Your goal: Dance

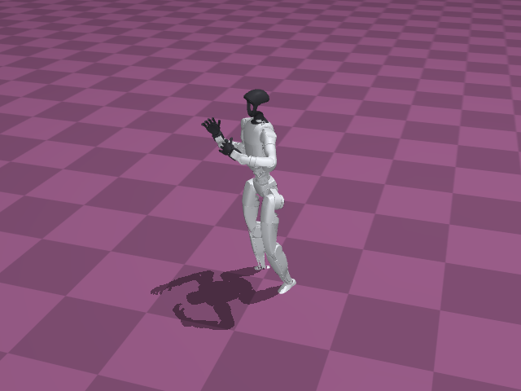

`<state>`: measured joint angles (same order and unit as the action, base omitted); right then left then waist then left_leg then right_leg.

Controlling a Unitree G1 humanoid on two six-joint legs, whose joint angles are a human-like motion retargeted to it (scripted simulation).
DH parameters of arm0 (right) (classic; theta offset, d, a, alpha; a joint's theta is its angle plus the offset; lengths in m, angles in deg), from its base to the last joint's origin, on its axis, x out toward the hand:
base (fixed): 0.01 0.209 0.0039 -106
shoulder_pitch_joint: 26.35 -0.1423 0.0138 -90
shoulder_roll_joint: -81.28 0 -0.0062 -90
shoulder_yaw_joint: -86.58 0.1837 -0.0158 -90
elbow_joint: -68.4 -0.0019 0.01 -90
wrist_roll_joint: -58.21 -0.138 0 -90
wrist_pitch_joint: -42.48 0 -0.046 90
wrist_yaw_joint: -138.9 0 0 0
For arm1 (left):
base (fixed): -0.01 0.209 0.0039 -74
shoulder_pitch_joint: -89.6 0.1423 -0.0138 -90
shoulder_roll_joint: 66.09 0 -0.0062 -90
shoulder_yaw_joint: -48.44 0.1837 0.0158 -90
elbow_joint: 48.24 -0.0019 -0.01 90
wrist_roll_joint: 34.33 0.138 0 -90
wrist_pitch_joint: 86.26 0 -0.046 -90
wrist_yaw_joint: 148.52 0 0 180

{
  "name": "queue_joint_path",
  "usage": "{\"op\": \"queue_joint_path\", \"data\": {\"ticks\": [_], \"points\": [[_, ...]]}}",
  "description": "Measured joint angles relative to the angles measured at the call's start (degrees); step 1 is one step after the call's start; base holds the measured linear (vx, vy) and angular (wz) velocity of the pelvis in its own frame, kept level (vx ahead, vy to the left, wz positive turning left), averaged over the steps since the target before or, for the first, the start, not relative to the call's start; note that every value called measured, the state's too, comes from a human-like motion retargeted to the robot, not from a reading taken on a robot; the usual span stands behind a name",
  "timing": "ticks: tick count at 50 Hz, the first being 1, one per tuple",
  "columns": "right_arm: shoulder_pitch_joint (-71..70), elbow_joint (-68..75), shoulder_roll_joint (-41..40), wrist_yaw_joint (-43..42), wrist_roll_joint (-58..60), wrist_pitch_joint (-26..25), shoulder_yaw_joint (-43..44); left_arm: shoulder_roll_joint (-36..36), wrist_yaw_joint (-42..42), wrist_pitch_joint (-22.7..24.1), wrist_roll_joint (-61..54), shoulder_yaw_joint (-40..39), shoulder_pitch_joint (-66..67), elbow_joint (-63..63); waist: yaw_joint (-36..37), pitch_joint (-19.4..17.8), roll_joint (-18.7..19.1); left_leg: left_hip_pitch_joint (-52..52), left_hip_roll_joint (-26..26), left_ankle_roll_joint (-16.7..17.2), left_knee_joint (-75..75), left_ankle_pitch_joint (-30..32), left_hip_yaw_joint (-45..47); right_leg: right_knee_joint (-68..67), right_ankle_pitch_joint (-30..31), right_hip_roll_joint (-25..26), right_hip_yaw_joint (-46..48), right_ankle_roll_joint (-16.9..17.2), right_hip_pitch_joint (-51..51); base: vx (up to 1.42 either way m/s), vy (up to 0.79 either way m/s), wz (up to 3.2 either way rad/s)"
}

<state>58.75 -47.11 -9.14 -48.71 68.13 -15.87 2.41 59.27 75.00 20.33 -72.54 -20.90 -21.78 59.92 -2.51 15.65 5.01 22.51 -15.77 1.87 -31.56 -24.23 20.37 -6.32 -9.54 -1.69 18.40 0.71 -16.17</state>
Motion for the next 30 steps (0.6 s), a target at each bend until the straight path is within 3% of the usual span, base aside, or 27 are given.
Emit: {"op": "queue_joint_path", "data": {"ticks": [8, 15, 23, 30], "points": [[0.41, -5.17, -1.91, -2.21, -2.19, 3.35, 3.09, -14.84, -5.4, 4.74, -4.58, -12.83, 10.36, 2.79, -0.17, 0.68, -3.3, 0.99, -0.18, -0.21, -0.34, 0.48, -0.79, -5.05, -2.48, -0.49, -0.01, -0.59, -3.13, 0.0, 0.0, 0.0], [-3.3, -9.98, -2.95, 0.61, -2.17, 4.09, -1.04, -23.82, -4.11, 3.52, -5.3, -16.72, 16.16, 4.28, 1.81, 1.06, -7.18, 2.88, 0.17, -0.41, -0.87, 0.95, -2.7, -8.84, -4.27, -1.26, 0.79, -0.57, -5.82, 0.0, 0.0, 0.0], [-11.91, -14.69, -1.72, 4.67, -2.16, 3.91, -7.5, -27.88, -0.01, -1.31, -6.82, -15.91, 21.56, 3.55, 4.44, 1.8, -10.88, 4.89, 1.44, -0.99, -0.15, 1.95, -4.72, -9.32, -4.36, -2.13, 1.62, 0.05, -7.39, 0.0, 0.0, 0.0], [-19.82, -17.26, 1.1, 4.36, -0.56, 3.32, -10.55, -26.05, 2.99, -4.05, -8.0, -12.47, 20.55, 3.16, 4.9, 2.57, -12.79, 5.46, 2.2, -1.58, -0.32, 1.93, -6.34, -9.31, -4.65, -2.58, 2.29, 0.5, -7.08, 0.0, 0.0, 0.0]]}}
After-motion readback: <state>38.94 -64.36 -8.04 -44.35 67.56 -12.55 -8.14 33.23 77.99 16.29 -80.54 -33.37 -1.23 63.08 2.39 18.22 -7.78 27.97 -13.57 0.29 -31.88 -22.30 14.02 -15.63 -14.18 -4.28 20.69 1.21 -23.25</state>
